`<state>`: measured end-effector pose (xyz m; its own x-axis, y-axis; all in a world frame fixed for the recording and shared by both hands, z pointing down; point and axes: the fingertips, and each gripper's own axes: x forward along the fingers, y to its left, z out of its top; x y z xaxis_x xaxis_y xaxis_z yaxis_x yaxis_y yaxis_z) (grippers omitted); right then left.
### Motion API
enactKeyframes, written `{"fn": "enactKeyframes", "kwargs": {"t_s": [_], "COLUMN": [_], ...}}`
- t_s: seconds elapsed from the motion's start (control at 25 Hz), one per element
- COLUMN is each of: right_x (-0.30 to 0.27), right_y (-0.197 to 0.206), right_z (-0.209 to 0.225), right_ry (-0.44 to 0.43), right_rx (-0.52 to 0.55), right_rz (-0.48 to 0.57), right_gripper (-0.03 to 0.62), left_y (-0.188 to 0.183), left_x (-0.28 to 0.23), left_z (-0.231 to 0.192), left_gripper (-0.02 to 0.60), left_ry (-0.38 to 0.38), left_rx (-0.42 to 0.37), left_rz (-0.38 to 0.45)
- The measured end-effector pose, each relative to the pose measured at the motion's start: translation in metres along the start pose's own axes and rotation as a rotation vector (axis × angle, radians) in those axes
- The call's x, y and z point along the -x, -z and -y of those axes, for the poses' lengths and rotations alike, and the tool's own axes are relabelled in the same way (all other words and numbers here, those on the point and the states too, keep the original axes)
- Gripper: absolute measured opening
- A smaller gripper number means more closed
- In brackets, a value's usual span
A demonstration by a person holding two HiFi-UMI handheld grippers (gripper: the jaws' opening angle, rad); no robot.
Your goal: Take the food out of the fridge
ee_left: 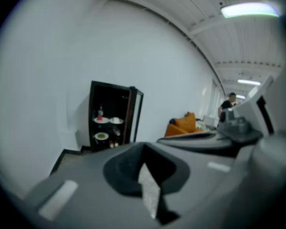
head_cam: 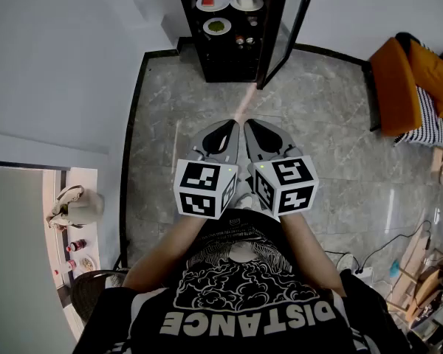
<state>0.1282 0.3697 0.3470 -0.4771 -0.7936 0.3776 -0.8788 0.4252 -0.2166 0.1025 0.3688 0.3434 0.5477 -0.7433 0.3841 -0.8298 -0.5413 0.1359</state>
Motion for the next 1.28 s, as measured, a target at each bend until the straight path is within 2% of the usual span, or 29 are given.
{"fn": "enactKeyframes", "kwargs": {"t_s": [0.28,0.68,0.96,1.28], "right_x": [0.001,-0.027,-0.078,-0.156], "right_y": [0.002,-0.004,-0.018,-0.049], "right_z": [0.008,0.023,0.034,0.052], "right_ry": [-0.013,-0.002,0.007,0.046], "right_rx": [-0.032,-0.04,-0.056,-0.077], "right_rz": [0.003,-0.012,-0.028,-0.05], "right_gripper": [0.003,0.003,0.003,0.003], "left_y": [0.002,-0.005,-0.019,-0.044], "left_x": [-0.006,-0.033,-0.067,-0.119], "left_z": [0.005,-0.014,-0.053,-0.12], "left_gripper": [0.0,0.0,0.0,0.0], "left_ry": [0.0,0.006,0.022,0.053], "left_rx": [0.004,0.011,0.02,0.027], "left_rz": [-0.013,-0.022,-0.029,-0.052]}}
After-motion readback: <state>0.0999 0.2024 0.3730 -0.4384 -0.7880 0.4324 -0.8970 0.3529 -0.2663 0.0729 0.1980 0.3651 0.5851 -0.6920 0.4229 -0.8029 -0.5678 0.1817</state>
